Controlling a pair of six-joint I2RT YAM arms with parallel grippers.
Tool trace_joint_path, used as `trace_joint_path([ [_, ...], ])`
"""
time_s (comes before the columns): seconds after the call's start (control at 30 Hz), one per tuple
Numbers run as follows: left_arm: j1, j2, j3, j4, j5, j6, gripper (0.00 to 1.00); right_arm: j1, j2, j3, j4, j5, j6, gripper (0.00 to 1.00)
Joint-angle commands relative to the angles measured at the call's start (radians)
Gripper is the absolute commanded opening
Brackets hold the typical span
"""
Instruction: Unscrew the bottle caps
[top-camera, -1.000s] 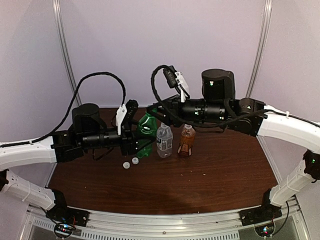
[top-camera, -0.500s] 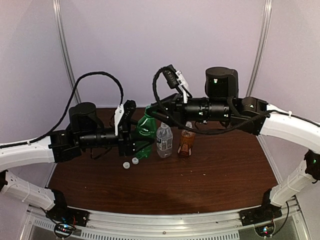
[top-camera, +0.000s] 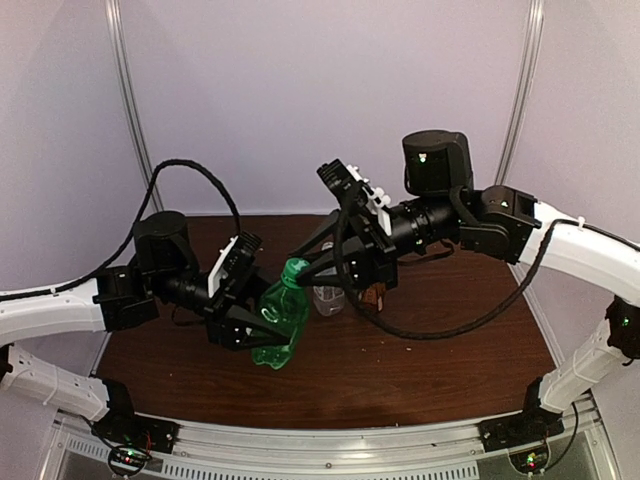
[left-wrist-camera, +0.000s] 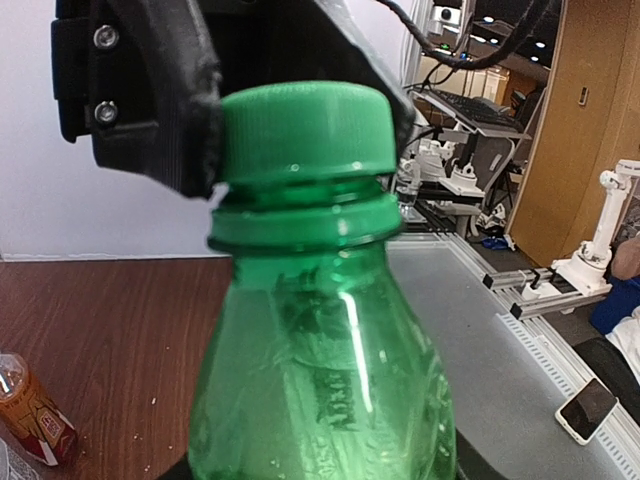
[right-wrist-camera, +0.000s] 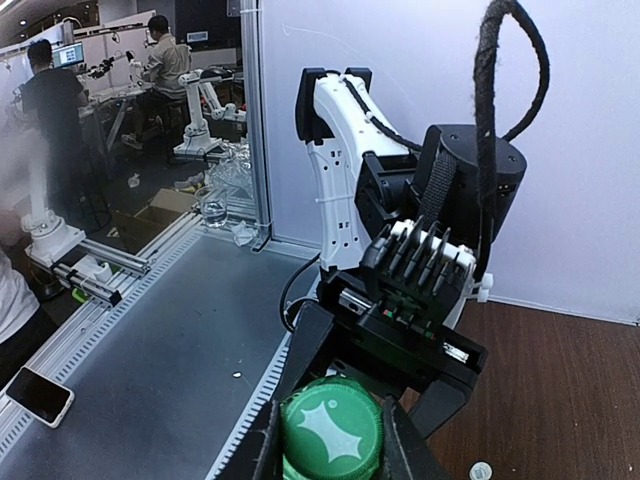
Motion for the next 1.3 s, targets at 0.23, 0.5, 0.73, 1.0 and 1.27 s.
trace_joint_path([
  [0.23, 0.001, -0.043, 0.016, 0.035, -0.111, 0.064, 0.08, -0.026, -0.036, -0.016, 0.014, 0.147, 0.119, 0.34],
  [0.5, 0.001, -0.030, 0.027, -0.011, -0.363, 0.077, 0.09, -0.026, -0.087, -0.051, 0.095, 0.304, 0.279, 0.81],
  [0.73, 0.000, 0.005, 0.048, -0.004, -0.526, 0.046, 0.08, -0.020, -0.109, -0.077, 0.160, 0.495, 0.433, 0.90],
  [1.0, 0.000, 0.041, 0.060, 0.022, -0.581, 0.021, 0.08, 0.009, -0.048, -0.038, 0.114, 0.786, 0.517, 0.83],
  [1.27, 0.000, 0.056, 0.066, 0.029, -0.597, 0.020, 0.08, 0.011, -0.005, -0.025, 0.116, 0.736, 0.536, 0.72],
])
